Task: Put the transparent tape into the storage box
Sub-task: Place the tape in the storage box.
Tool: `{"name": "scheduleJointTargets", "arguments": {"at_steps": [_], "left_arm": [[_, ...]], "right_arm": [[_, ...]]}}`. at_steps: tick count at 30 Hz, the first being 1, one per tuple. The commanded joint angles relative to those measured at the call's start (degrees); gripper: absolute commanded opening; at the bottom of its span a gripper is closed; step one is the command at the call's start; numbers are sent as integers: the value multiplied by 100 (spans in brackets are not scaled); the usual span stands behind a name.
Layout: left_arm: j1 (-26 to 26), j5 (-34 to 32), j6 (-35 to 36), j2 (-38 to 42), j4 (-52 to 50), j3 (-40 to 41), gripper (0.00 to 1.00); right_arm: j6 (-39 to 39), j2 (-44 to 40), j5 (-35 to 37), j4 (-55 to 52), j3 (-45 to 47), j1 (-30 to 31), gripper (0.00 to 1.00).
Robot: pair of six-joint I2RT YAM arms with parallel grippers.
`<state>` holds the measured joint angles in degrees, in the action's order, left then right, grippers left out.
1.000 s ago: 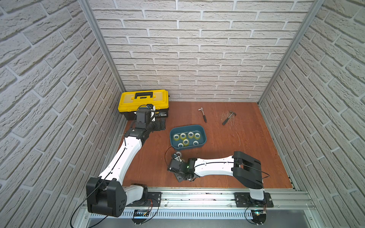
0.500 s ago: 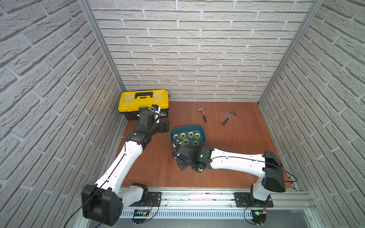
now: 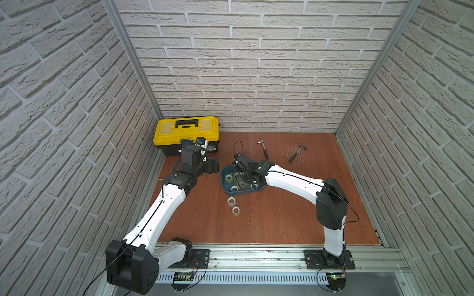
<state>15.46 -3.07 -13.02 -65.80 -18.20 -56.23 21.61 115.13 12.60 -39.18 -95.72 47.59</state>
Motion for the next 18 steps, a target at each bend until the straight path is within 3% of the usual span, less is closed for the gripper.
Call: {"name": "scheduleJointTargets", "arguments": {"at_steps": [1, 10, 14, 18], "left_arm": [[23, -140, 80, 82, 229, 41, 98], [33, -183, 123, 11, 221, 27, 98], [31, -203, 102, 1, 220, 14, 98], [2, -181, 52, 2, 255, 24, 98]], "right_arm": [[-155, 373, -216, -55, -267, -125, 11], [63, 832, -407, 138, -229, -311, 12], [48, 731, -766, 279, -93, -339, 35], [50, 489, -709, 303, 15, -335, 46]]}}
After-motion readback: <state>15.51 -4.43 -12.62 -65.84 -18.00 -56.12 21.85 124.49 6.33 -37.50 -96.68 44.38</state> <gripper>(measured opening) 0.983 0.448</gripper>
